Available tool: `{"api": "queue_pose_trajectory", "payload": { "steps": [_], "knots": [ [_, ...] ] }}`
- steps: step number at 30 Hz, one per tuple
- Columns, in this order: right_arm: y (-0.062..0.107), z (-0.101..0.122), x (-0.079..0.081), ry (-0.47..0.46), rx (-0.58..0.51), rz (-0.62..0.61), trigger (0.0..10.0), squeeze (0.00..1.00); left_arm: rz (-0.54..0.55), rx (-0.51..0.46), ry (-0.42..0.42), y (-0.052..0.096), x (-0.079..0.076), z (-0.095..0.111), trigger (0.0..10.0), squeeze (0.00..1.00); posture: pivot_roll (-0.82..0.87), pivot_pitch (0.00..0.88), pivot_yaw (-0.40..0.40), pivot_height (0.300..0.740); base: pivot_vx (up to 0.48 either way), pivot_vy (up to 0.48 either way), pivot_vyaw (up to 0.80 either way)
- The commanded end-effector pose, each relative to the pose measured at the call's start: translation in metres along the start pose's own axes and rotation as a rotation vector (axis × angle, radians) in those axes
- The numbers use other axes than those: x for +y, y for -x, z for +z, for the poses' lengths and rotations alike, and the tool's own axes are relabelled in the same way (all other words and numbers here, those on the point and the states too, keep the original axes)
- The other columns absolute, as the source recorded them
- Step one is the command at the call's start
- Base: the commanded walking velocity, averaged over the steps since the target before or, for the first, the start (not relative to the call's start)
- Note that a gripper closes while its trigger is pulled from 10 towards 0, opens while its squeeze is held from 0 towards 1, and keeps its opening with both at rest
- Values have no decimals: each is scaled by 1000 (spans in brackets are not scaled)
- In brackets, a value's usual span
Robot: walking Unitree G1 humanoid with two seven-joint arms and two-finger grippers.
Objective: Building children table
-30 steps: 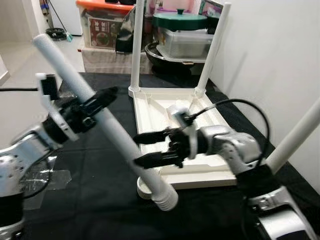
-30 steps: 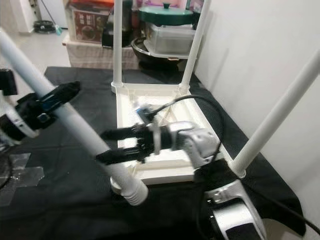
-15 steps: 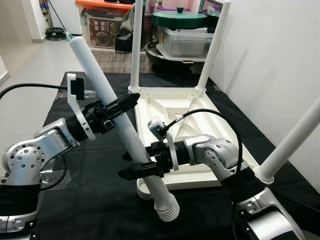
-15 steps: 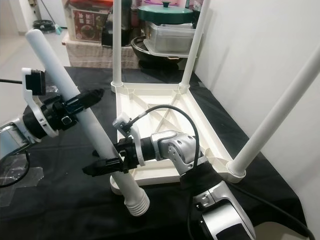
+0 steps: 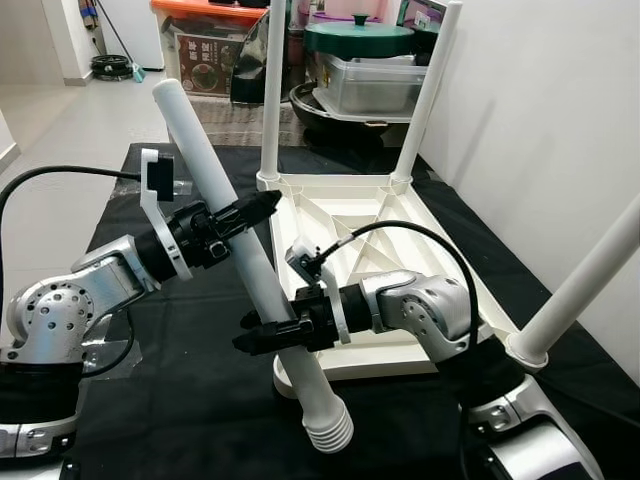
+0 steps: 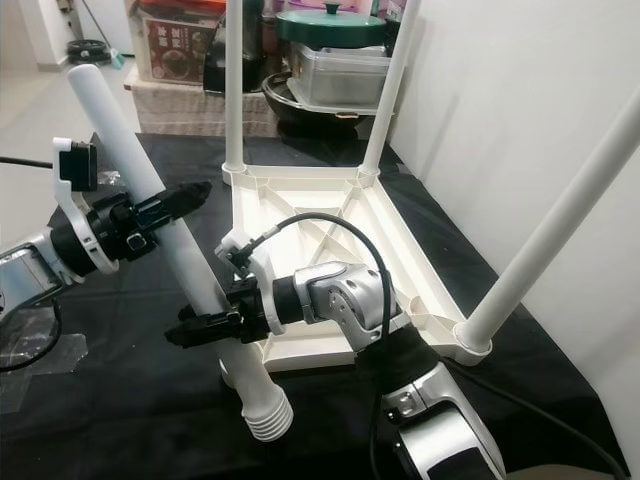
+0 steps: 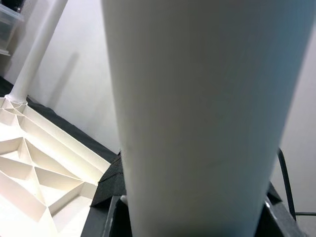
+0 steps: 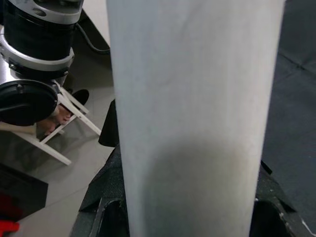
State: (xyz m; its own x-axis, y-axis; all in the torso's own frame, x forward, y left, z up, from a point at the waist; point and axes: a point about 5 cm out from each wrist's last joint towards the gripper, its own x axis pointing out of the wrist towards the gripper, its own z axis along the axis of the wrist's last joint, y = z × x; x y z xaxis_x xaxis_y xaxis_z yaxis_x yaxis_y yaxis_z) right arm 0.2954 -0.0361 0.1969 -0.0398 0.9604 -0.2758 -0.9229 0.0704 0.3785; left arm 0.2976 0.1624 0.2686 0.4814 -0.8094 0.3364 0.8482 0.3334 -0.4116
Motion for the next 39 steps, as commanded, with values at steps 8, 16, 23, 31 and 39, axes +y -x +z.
{"api": "queue_pose_trajectory", "payload": {
  "steps": [8, 16, 23, 31, 39],
  "knots": [
    [-14, -4, 12, -6, 10, 56, 0, 0, -88, -63, -98, -14, -13, 5, 10000, 1000, 41, 0, -88, 740, 0, 0, 0],
    [14, 12, -10, -22, -109, -97, 0, 0, -64, -122, -147, 13, -20, 25, 10000, 1000, 43, 0, -90, 740, 0, 0, 0],
    [72, 34, -42, -25, -291, -387, 0, 0, 54, -261, -199, 38, -32, 27, 10000, 0, 45, 0, -96, 740, 0, 0, 0],
    [107, 60, -53, -13, -456, -576, 0, 0, 160, -276, -248, 56, -37, 19, 10000, 0, 51, 0, -93, 740, 0, 0, 0],
    [96, 81, -42, 40, -506, -539, 0, 0, 242, -110, -311, 58, -30, -3, 10000, 0, 55, 0, -91, 740, 0, 0, 0]
  ]
}}
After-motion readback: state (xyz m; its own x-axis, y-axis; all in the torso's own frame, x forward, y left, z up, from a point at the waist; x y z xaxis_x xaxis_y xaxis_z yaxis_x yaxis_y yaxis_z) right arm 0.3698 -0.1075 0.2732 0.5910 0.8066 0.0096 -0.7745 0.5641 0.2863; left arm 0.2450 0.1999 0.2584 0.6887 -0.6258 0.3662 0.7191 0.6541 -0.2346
